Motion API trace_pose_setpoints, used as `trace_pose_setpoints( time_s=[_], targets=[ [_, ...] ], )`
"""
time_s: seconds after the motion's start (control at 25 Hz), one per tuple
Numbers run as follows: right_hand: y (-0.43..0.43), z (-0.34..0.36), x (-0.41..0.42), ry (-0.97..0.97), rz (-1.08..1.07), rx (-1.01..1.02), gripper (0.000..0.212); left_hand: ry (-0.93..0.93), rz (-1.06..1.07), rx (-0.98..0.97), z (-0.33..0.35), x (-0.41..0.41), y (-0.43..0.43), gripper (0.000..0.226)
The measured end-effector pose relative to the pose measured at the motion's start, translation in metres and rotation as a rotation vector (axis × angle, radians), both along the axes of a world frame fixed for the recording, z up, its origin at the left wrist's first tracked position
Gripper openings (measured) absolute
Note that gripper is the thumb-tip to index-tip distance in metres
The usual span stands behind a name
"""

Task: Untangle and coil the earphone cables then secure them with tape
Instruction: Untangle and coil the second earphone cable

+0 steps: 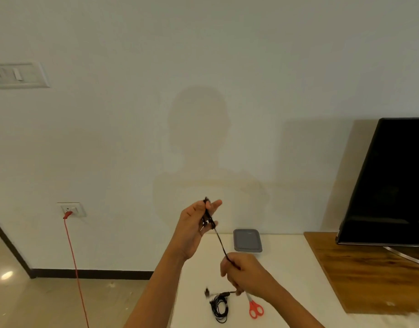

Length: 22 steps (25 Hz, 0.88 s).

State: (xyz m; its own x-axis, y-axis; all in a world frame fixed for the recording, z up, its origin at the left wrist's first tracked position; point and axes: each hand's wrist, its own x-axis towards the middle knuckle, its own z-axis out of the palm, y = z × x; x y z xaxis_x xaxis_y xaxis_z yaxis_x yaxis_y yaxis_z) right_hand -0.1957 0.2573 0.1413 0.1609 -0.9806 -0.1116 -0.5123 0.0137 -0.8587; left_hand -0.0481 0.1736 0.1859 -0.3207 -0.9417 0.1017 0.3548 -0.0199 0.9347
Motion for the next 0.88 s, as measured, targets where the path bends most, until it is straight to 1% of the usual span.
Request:
trace_pose_setpoints(
  time_s=[0.04,0.12,0.2,0.24,0.28,0.32,0.36,0.44,0.48,0.6,0.72,0.8,0.88],
  targets=[
    [0.005,0.010,0.002,0.073,0.009,-0.054,0.029,-0.122,0.014,-0.055,-0.005,0.002,-0.002,0.028],
    [0.006,0.040,0.001,0.265,0.028,-0.233,0.023,-0.331,-0.038,-0.146,-0.016,0.002,0.001,0.031],
    [-0.003,0.072,-0.003,0.485,0.054,-0.396,0.019,-0.421,-0.149,-0.195,-0.023,0.000,0.008,0.033],
    [-0.012,0.085,-0.006,0.553,0.058,-0.451,0.018,-0.434,-0.194,-0.184,-0.025,-0.001,0.013,0.033],
    [-0.023,0.094,-0.012,0.576,0.052,-0.476,0.017,-0.429,-0.223,-0.147,-0.025,-0.002,0.017,0.035],
    [-0.034,0.101,-0.019,0.552,0.036,-0.482,0.017,-0.392,-0.239,-0.089,-0.024,-0.004,0.021,0.036],
    [-0.046,0.102,-0.027,0.477,0.017,-0.463,0.017,-0.326,-0.248,-0.019,-0.022,-0.005,0.025,0.036],
    [-0.063,0.091,-0.039,0.221,0.009,-0.356,0.014,-0.130,-0.253,0.105,-0.016,-0.006,0.033,0.035],
    [-0.067,0.080,-0.042,0.084,0.004,-0.273,0.015,-0.027,-0.245,0.152,-0.012,-0.006,0.036,0.035],
    [-0.058,0.037,-0.031,-0.256,-0.054,-0.045,0.028,0.162,-0.194,0.196,-0.001,-0.006,0.039,0.036],
    [-0.032,0.011,-0.005,-0.501,-0.115,0.051,0.022,0.286,-0.137,0.211,0.004,-0.007,0.033,0.036],
    [-0.016,0.005,0.008,-0.552,-0.094,0.036,0.020,0.310,-0.093,0.192,0.003,-0.004,0.027,0.034],
    [-0.007,0.006,0.014,-0.478,-0.136,-0.022,0.020,0.245,-0.057,0.149,0.002,-0.003,0.022,0.034]
  ],
)
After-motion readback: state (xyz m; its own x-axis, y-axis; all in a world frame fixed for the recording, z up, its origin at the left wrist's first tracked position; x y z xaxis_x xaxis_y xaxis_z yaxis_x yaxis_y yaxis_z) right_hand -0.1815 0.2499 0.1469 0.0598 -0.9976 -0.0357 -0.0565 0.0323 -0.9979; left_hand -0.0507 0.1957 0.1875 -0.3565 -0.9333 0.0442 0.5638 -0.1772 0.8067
